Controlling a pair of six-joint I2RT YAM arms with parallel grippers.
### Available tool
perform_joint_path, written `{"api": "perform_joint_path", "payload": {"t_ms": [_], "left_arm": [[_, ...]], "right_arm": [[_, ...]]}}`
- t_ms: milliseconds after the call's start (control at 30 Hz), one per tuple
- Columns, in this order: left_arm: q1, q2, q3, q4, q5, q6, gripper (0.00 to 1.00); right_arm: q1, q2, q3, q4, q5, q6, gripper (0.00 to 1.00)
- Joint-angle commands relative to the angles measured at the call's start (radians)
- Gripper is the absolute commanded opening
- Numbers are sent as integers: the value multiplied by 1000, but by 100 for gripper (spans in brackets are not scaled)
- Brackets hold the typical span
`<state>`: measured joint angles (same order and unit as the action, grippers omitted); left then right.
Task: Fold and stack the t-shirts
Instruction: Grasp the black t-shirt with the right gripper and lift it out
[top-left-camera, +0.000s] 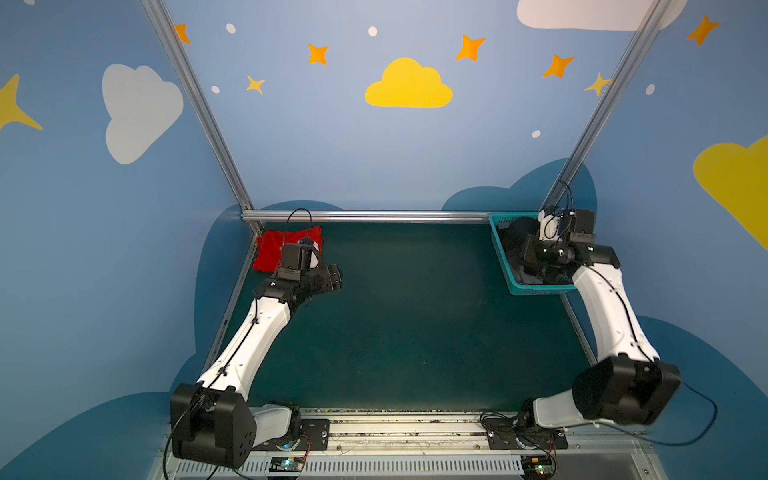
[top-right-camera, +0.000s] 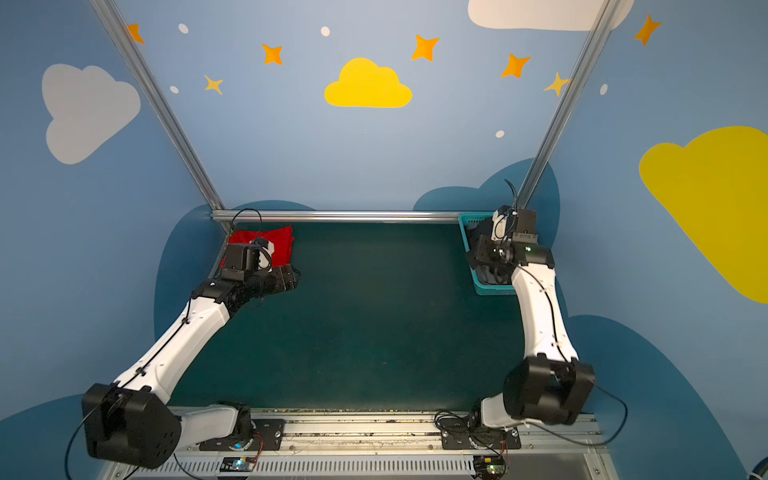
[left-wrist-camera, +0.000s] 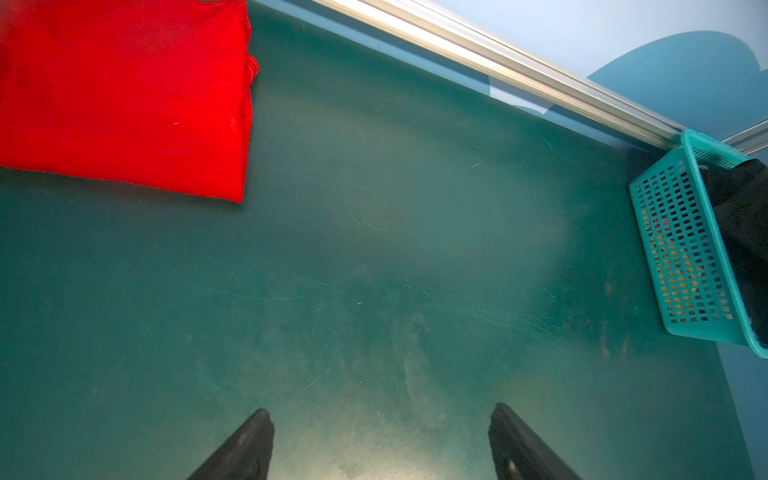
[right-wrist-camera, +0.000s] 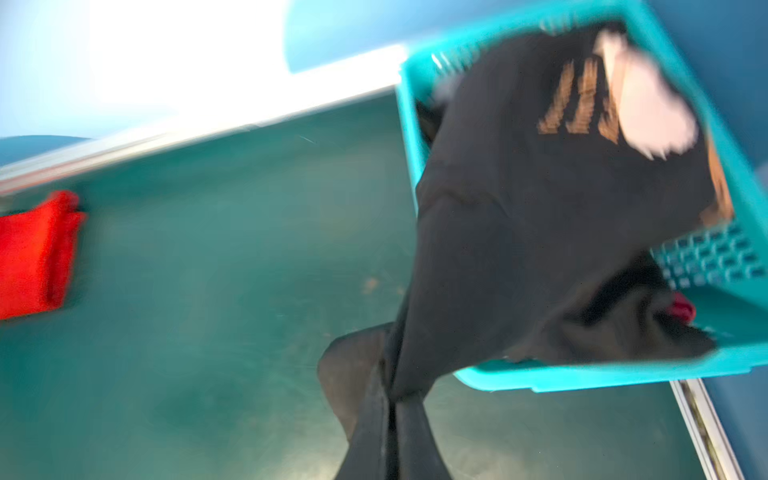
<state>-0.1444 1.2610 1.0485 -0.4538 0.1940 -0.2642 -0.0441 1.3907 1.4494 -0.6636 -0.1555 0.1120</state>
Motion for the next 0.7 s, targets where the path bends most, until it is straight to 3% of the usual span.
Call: {"api": "perform_joint_path", "payload": {"t_ms": [0,100,267,667], "left_arm": [[1,-39,-14,33,38,0,82],[2,-55,-21,43,41,-1,82],[1,-76,-37,65,49,-10,81],[2,-96,-51,85,44,-14,79]], "right_arm": [[56,-134,-38,108,0,-26,0],[89,-224,-15,128,-19,-24,0],[137,-284,85,133,-147,-13,0],[382,-168,342,272,-384,47,0]]}}
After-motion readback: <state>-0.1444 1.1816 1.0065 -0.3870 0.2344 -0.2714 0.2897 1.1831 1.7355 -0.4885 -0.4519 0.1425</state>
